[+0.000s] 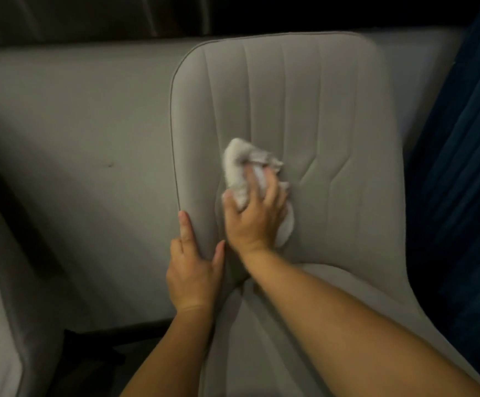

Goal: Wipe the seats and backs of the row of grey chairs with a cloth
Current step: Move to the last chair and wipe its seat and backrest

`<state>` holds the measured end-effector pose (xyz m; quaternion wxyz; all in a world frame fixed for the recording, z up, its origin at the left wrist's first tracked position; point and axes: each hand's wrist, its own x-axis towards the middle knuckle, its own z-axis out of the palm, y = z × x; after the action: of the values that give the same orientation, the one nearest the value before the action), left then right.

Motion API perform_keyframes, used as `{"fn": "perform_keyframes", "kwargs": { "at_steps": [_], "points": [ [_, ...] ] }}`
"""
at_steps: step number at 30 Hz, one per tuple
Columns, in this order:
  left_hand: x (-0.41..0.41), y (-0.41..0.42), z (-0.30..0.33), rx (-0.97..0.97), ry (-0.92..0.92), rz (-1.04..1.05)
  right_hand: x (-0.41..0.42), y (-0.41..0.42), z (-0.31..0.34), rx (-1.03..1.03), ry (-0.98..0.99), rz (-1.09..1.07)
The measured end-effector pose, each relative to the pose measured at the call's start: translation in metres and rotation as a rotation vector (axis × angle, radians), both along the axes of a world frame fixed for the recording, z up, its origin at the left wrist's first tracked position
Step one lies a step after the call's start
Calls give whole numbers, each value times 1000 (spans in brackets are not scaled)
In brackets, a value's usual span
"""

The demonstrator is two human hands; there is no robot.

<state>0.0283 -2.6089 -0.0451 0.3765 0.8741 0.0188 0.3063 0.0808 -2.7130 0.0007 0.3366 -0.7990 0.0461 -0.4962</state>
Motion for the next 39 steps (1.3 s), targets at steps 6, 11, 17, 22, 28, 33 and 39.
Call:
{"fn": "perform_keyframes", "kwargs": {
  "at_steps": [6,11,17,22,28,33,39],
  "points": [
    [2,4,-2,-19,3,0,4,-23,-21,-561,-92,205],
    [2,3,-1,27,3,28,12,-141,-18,-1325,-157,188],
    [2,4,2,9,45,25,-11,-253,13,-1473,72,-47],
    [-2,4,5,47,49,-4,-22,-213,-2,-996,242,-166],
    [-4,2,10,33,38,12,-17,-62,-51,88,239,-154],
    [4,6,2,49,7,47,-26,10,-77,351,275,82],
    [11,15,-9,30,-65,-30,-58,27,-122,215,243,361]
  ]
}}
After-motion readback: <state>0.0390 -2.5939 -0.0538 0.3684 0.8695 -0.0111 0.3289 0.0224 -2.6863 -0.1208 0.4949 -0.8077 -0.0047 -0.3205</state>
